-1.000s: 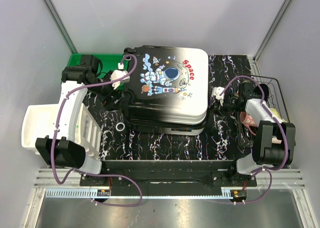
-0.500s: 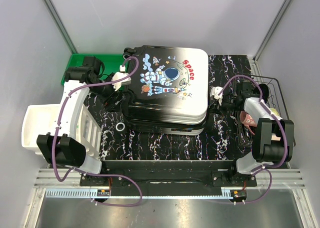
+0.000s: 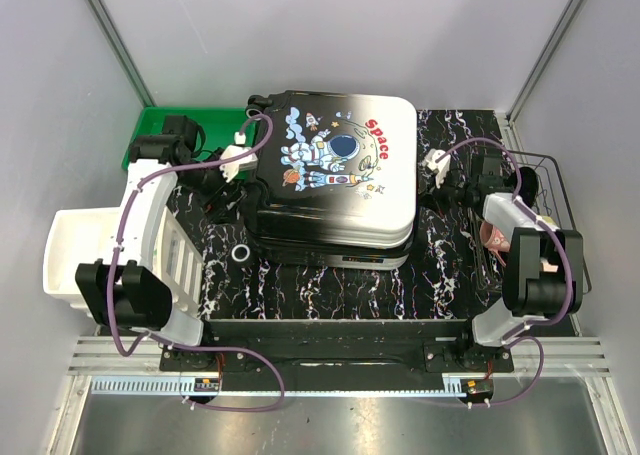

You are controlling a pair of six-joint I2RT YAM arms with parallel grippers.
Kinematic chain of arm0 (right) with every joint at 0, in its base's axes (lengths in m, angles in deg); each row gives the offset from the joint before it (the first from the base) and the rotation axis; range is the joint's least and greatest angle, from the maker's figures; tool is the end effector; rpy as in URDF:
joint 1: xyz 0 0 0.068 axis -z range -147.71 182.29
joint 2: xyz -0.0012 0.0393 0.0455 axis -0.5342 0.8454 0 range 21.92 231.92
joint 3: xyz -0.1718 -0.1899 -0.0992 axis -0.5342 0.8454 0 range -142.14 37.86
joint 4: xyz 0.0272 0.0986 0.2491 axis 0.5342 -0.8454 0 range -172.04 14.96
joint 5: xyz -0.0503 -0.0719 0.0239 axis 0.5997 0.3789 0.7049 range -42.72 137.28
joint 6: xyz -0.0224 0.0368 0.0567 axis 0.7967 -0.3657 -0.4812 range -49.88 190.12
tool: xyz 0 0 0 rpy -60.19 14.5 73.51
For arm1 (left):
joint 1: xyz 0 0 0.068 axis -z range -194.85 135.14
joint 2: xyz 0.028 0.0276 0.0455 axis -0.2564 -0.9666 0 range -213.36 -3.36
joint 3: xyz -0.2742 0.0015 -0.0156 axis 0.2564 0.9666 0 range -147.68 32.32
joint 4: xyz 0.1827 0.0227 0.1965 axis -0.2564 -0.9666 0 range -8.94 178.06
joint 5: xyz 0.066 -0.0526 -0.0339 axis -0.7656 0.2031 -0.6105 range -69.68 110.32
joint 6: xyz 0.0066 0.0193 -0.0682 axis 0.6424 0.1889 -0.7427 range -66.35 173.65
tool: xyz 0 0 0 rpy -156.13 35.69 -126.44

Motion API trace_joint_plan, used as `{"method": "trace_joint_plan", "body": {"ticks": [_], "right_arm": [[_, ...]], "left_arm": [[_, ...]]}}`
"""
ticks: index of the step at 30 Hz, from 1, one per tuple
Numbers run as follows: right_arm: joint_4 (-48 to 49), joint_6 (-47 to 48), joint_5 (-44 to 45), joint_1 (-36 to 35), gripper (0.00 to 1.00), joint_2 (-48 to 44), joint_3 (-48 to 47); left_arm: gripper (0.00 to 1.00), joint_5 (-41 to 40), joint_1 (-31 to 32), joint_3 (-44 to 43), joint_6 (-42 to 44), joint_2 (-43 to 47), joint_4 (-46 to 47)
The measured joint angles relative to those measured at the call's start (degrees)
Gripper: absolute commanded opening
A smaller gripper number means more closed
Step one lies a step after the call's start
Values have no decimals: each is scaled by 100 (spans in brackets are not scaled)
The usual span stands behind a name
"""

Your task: Open, take out, and arrange the luggage

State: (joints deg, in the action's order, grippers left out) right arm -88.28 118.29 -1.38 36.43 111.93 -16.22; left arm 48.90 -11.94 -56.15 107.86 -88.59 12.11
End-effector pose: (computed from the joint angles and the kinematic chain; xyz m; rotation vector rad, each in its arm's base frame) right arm 0.3364 0.0198 0.1941 -1.1180 1.8197 0.5093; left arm 0.2829 -0.0426 0.3329 1.3451 2.2579 -0.4301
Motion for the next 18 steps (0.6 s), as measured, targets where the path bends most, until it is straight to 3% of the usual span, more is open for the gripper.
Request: {"method": "trace_joint_plan", "body": {"ticks": [4,7,12,18], "right_arm": [[555,-581,68,2,0,280,-81],[662,-756,57,2,0,442,-216],[651,-575,-42,7,0,450,-210],[656,-109,-7,-92,0,201,7]], "left_arm": [[97,151,-197,-46,-15,-131,-11],[99,649,-398,-542,-382,-356,-144],[99,1377,-501,-1578,-2507,-485,870],[97,1749,-420,-1681,-4437,-1150,2210]]}}
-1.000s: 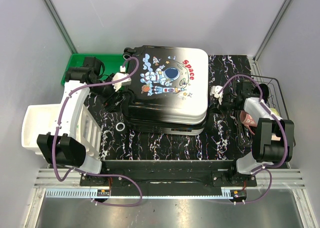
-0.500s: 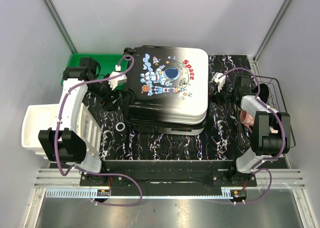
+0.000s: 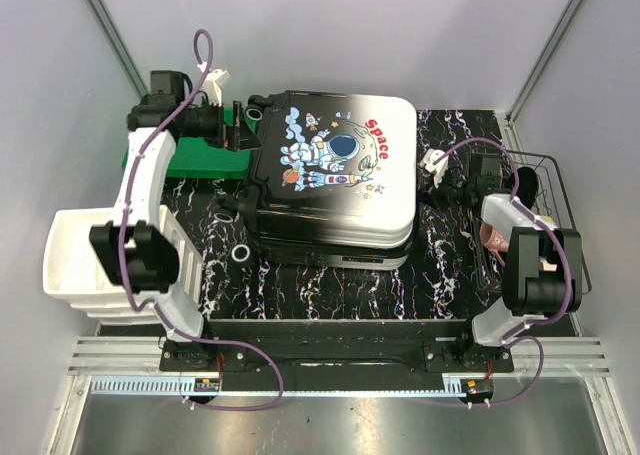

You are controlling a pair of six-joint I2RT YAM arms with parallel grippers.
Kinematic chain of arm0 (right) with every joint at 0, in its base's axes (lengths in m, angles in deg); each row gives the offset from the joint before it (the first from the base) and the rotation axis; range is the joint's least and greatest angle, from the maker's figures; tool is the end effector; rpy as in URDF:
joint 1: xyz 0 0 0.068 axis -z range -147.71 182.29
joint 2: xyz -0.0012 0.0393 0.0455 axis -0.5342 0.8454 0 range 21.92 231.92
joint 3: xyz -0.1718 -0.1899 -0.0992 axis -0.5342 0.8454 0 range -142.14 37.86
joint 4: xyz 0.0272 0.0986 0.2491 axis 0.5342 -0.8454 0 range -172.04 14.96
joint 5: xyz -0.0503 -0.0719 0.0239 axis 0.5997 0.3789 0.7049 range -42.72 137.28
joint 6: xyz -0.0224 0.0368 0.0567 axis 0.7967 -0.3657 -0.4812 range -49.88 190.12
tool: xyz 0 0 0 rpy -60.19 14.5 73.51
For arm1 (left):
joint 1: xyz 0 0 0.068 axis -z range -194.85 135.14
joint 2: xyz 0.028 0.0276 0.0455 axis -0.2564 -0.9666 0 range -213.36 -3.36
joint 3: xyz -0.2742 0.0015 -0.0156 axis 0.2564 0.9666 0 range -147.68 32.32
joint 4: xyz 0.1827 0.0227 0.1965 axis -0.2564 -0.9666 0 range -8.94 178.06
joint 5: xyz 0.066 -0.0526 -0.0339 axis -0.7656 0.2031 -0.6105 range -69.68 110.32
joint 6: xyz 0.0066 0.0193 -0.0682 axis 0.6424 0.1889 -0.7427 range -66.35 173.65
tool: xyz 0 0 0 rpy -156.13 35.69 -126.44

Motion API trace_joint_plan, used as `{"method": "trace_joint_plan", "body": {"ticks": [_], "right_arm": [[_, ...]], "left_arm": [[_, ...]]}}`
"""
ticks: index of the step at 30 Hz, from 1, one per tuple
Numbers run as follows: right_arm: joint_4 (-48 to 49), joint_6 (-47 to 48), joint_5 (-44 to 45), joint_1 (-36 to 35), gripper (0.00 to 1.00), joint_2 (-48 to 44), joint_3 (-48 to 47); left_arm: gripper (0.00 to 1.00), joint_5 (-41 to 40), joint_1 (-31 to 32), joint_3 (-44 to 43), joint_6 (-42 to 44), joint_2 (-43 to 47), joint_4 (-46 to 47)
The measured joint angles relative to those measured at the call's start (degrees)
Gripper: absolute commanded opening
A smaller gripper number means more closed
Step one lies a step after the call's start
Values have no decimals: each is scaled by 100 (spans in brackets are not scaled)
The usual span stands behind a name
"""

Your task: Open, take out, and arrange the luggage

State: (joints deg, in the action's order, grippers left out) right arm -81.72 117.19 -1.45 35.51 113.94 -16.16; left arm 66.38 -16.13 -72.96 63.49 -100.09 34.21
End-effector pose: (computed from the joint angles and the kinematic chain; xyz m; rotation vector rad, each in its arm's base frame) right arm 0.3480 0.0246 0.1914 -1.1257 1.7581 0.4771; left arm 0.3742 -0.0340 0.3931 0.5404 2.1356 -0.8317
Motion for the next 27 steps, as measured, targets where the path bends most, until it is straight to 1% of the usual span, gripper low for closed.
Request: {"method": "trace_joint_plan", "body": {"ticks": [3,5,9,11,13,14,16,19,24,25,27], "right_arm": [[-24,216,114,-61,0,-269,214],[-94,304,157,-98,0,-492,376],[-400,542,431,-197,0,-1231,887],[-713,632,546,-221,0,-1729,1178],[-1137,680,614,-243,0,-2267,1425],[-1364,702,625,-267,0,-2555,1552],[-1788,710,623,-358,0,-3038,1742],[-2192,625,562,-688,0,-3604,1993],[-2295,195,492,-1027,0,-3703,2031],[-2277,103,514,-1036,0,-3674,2022],[-2275,-57,581,-1040,0,-3598,1989]], "left_arm": [[94,168,101,-4,-420,-739,374],[93,219,313,-2,-498,-1169,479],[89,122,522,-39,-468,-1296,612],[88,-7,710,-247,-378,-1419,522],[89,-85,894,-586,-278,-1628,380],[93,-103,970,-789,-245,-1755,323],[95,-155,1115,-1150,-184,-1980,282],[99,-400,1322,-1718,-79,-2253,260],[99,-835,1355,-1851,-55,-2085,271],[99,-944,1338,-1753,-52,-1921,315],[99,-1215,1272,-1283,-101,-1364,319]]}}
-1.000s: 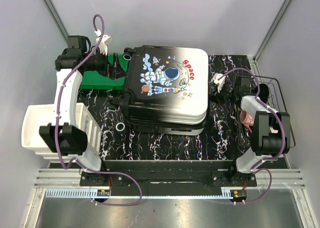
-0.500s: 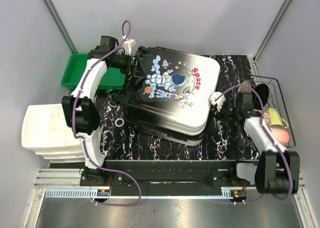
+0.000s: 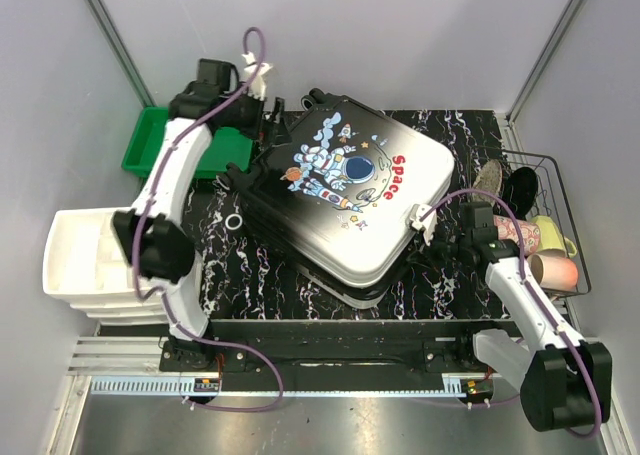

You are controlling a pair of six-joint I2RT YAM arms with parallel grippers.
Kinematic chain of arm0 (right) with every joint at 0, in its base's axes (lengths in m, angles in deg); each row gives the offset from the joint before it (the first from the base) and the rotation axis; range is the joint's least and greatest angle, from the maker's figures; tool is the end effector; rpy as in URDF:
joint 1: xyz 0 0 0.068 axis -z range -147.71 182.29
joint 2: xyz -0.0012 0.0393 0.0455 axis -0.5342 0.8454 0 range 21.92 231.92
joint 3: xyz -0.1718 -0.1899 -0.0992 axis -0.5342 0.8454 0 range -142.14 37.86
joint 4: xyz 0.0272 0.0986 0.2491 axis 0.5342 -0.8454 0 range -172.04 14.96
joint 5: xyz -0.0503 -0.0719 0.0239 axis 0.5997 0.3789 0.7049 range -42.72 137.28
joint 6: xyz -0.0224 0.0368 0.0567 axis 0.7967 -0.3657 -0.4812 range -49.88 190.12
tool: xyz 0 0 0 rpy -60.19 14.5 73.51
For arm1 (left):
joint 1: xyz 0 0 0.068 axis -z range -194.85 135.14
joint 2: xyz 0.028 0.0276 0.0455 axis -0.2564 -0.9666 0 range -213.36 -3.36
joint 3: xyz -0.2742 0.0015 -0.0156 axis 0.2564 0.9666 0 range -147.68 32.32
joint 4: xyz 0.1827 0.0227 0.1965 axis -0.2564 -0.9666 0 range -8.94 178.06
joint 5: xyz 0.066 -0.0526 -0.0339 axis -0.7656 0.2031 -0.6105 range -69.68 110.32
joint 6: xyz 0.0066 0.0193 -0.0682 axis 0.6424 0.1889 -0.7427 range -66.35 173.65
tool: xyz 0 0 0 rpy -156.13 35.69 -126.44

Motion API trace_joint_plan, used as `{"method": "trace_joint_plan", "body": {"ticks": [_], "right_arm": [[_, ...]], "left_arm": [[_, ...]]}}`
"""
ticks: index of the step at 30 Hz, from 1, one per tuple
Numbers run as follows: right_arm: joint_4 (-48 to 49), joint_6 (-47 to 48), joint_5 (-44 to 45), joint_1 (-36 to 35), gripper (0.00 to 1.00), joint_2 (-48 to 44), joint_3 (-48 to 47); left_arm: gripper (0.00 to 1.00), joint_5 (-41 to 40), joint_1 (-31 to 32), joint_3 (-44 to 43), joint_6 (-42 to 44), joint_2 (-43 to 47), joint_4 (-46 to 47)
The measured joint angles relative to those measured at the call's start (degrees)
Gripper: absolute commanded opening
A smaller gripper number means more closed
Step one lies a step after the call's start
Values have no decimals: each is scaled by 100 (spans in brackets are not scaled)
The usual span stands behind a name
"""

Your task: Open, take out, and arrange the luggage

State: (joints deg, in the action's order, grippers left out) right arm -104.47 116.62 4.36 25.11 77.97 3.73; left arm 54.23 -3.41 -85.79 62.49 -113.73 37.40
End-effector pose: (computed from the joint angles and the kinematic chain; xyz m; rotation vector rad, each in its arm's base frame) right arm 0.1954 0.0649 0.2039 -1.2726 1.8387 0.5587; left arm 0.4299 -0.1205 0.3728 0.6886 2.1560 -0.7060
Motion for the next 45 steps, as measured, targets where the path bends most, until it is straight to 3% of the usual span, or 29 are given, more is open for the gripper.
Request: {"method": "trace_joint_plan", "body": {"ticks": [7,11,15,20,36,38,41,42,44,45], "right_arm": [[-7,-415,48,-7,0,125,-83],[4,-546,42,-9,0,155,-92],[2,-612,33,-28,0,216,-118],[-31,-636,66,-72,0,286,-184],[83,-656,129,-243,0,369,-199],[83,-660,129,-245,0,369,-201],[85,-697,136,-247,0,372,-205],[87,-713,136,-247,0,374,-205],[96,-754,144,-247,0,376,-205],[105,-778,151,-247,0,376,-205]], "left_arm": [[99,-944,-525,2769,-1714,3272,564],[99,-1471,-533,3445,-2594,4181,704],[99,-1709,-660,3915,-3305,4225,905],[99,-1759,-907,4538,-4057,3491,1029],[95,-1759,-1123,4553,-5342,2660,2085],[92,-1751,-1161,4557,-5414,2566,2173],[78,-1714,-1228,4601,-5469,2446,2260],[68,-1690,-1241,4627,-5490,2426,2277],[57,-1626,-1268,4653,-5510,2385,2317],[38,-1591,-1281,4664,-5541,2365,2334]]}}
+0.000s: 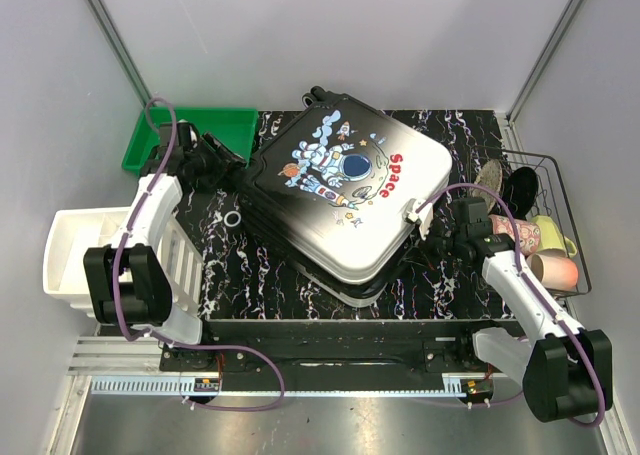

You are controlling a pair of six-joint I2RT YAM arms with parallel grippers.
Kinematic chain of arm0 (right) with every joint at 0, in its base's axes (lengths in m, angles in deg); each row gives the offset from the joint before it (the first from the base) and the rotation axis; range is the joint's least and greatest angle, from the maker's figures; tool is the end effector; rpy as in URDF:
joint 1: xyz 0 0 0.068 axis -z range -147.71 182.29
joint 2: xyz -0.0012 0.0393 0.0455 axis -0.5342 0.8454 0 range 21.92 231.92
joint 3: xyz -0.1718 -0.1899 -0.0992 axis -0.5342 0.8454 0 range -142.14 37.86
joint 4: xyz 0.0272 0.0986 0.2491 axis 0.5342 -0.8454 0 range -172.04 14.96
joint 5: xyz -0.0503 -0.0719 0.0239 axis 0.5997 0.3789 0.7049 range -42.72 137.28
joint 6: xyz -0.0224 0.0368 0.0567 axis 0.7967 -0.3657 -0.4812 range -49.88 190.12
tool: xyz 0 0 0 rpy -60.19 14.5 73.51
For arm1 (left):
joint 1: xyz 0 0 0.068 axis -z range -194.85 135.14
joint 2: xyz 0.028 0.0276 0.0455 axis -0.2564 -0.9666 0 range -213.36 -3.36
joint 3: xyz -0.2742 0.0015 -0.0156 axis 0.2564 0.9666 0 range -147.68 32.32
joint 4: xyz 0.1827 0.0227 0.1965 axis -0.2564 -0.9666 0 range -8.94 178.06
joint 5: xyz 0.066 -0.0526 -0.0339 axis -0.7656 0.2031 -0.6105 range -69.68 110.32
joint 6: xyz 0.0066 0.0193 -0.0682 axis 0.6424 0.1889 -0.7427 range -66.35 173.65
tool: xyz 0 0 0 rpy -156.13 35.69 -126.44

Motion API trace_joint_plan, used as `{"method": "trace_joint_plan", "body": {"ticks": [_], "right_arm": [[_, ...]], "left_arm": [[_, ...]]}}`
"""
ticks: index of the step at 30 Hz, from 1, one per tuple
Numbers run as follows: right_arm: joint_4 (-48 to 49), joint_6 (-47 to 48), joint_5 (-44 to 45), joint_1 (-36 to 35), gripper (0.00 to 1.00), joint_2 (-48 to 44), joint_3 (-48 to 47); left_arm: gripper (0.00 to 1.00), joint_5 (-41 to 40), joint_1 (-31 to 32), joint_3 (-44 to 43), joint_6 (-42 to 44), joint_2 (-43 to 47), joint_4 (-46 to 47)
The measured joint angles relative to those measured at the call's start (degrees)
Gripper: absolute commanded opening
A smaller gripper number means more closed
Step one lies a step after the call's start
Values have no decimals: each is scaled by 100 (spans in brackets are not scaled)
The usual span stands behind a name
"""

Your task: Open, take out, and arrange the luggage

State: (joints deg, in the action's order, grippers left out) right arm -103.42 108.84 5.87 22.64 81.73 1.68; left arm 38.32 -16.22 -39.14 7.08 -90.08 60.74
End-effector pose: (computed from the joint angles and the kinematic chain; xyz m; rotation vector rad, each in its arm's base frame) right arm 0.2056 0.0743 0.2039 -1.1940 1.9411 0.6316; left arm 0.3608 -0.0096 0.2824 -0.8176 2.2483 -0.7519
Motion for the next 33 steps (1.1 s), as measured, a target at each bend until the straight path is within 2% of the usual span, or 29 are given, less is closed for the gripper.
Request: {"method": "trace_joint_plan", "body": {"ticks": [4,9,16,18,27,33], "right_arm": [[26,-50,98,-31,0,0,0],[175,-37,306,46,0,157,-63],[1019,262,225,1384,0,1298,-658],[1167,426,101,1574,0,1556,-758],[2387,715,188,1991,0,3147,-1869],[3244,737,114,2015,0,3742,-2039]], "left_arm": [[0,201,-166,61,-240,-2,44],[0,361,-306,-13,37,-63,-70],[0,455,-396,-505,483,-308,-761],[0,481,-396,-728,616,-442,-1010],[0,531,-422,-1453,1058,-975,-1606],[0,592,-433,-1790,1270,-1237,-1856]]}}
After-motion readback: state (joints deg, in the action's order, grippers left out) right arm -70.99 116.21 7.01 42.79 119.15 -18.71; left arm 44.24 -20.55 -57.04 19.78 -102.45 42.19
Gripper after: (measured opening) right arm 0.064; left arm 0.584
